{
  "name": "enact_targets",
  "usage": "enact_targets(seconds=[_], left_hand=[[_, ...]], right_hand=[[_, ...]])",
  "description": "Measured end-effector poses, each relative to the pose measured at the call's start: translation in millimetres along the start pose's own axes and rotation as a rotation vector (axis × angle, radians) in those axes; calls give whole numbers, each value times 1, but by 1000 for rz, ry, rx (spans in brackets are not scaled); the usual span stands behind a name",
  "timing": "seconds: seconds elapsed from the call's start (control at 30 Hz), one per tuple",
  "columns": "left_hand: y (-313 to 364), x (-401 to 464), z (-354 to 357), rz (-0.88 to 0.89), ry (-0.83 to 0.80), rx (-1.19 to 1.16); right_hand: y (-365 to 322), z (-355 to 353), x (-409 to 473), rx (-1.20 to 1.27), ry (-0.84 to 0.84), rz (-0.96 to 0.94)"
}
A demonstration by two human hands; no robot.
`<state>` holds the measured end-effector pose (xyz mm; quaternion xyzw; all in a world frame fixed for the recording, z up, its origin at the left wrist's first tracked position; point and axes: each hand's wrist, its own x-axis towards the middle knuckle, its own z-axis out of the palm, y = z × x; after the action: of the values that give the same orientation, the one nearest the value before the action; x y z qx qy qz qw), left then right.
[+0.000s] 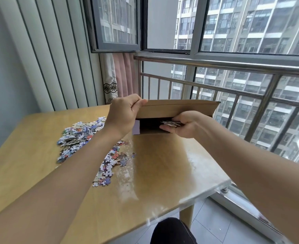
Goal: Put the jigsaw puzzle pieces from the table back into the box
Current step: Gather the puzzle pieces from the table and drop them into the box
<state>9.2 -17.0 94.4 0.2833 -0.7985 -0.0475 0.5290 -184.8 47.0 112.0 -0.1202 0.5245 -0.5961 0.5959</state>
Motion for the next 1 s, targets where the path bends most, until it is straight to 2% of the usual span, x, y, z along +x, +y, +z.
enact_targets(seconds=[0.13,0.2,0.37,0.53,0.57,0.63,0.7,0.73,0.8,0.9,1.0], left_hand=[[6,5,-1,-8,13,-53],[5,7,-4,-21,38,-60],[-3,2,-10,-57,69,-82],[-7,-3,-12,-86,106,-92],[-8,-3,-12,-91,112,-89],[-6,-4,-11,-102,112,-99],[-4,-4,-8,-95,99,-102],[-3,-6,-6,-89,93,-100],[-1,-7,-3,-85,77,-95],[4,-8,0,-88,70,-116],[12,-5,-1,-143,118,-200]], right_hand=[[0,10,3,194,62,-104],[-1,14,3,265,35,-154],[-16,12,-5,179,-59,-183],[-25,-3,0,-274,-38,-342],[-24,-7,1,-447,-19,-420],[-21,-14,-2,-971,-28,-641],[-15,-17,-10,-1524,-135,-878],[-9,-18,-10,-1743,-173,-962],[4,-20,-2,-2040,-146,-1018],[17,-24,12,-2173,30,-1118],[13,-29,15,-2049,180,-1275]])
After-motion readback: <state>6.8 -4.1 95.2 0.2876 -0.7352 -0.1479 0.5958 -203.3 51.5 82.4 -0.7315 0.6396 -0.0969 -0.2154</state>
